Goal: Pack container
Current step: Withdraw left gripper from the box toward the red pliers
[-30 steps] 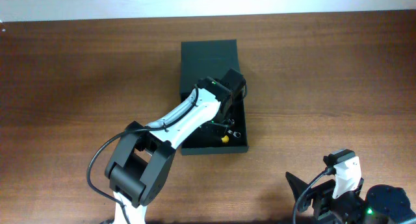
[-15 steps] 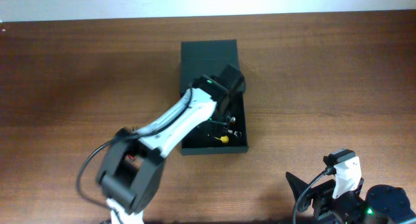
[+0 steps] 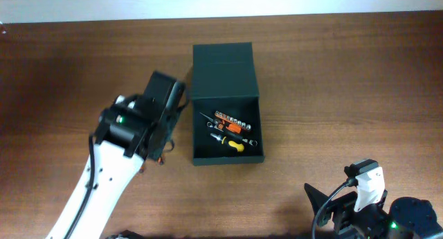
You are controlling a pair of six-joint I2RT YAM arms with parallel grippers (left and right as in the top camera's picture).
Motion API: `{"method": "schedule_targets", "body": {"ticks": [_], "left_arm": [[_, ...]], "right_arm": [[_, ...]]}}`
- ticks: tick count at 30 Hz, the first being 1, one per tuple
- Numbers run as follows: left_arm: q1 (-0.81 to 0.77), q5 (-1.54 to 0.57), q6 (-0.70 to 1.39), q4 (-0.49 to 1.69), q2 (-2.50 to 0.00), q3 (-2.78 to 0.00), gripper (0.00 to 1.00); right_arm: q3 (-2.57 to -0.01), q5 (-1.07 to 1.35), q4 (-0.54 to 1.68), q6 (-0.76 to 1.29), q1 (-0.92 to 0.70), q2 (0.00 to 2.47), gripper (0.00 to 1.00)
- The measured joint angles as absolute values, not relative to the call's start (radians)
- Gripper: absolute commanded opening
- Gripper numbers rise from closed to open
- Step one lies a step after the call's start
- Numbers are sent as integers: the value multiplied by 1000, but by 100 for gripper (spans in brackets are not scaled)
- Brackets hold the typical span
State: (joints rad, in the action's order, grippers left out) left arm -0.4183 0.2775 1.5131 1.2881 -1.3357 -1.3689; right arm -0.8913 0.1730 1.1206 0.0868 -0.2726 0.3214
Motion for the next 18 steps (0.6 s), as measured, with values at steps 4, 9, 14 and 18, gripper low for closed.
{"method": "schedule_targets", "body": {"ticks": [4,9,14,18], "left_arm": [[-385,286,1499,1200,-1284,-1171,98],[-341,262,1479,1158,-1302,-1044,99],[-261,232,1343,1061,-1388,-1033,99],[-197,189,1192,969,-1489,-1033,99]], "right_arm": [[-891,173,1121,87,-273,321,99],[-891,173,1121,87,-273,321,99],[-891,173,1121,88,-273,321,99],[-891,173,1121,87,-273,321,99]]}}
